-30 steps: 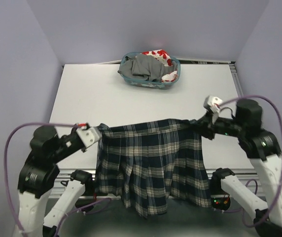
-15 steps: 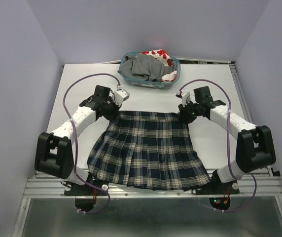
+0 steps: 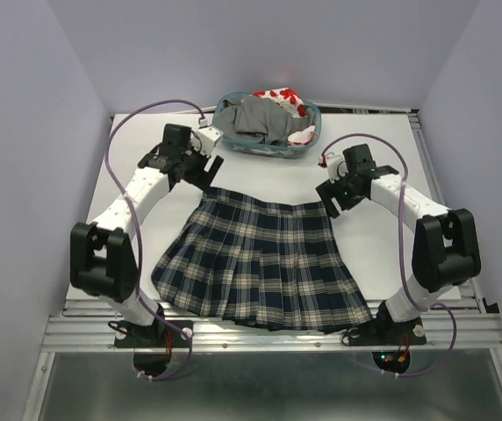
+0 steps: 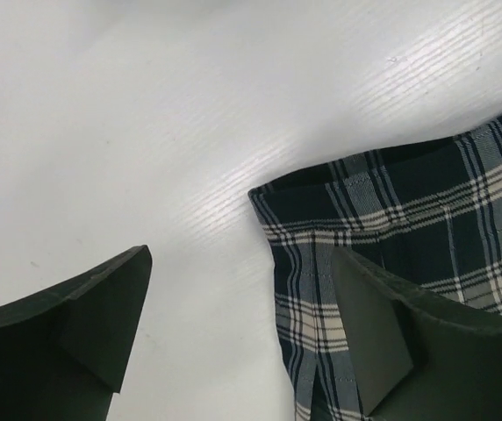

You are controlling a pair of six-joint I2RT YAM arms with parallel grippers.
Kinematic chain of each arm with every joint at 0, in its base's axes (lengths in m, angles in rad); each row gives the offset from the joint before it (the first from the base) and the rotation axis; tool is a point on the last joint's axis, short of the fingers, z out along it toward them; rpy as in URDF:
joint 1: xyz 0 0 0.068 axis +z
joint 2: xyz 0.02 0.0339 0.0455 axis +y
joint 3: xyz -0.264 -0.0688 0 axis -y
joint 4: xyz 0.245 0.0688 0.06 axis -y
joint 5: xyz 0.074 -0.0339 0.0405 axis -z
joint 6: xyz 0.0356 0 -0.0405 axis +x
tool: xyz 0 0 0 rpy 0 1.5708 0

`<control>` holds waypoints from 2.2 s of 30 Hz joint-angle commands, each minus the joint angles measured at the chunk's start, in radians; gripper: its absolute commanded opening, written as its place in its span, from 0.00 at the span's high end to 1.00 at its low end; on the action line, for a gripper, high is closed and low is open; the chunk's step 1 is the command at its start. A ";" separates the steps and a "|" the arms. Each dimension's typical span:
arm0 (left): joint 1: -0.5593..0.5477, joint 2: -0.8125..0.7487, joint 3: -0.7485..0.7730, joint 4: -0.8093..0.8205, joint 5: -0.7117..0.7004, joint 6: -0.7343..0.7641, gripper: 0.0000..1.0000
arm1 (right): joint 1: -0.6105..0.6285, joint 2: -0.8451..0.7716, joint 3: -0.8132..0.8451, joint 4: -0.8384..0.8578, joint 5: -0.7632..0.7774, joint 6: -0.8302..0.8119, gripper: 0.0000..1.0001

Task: Fold and stack the skirts
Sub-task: Flatten the skirt out

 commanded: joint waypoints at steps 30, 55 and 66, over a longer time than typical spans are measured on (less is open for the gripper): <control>-0.066 0.594 0.430 -0.338 0.186 0.022 0.95 | 0.358 -0.025 -0.102 -0.340 -0.190 -0.258 0.72; -0.132 0.001 -0.016 -0.197 0.270 -0.128 0.45 | 0.219 0.030 0.084 -0.162 -0.029 -0.272 0.68; -0.145 0.222 -0.057 -0.160 0.122 -0.154 0.74 | 0.208 0.035 -0.136 -0.201 -0.032 -0.337 0.71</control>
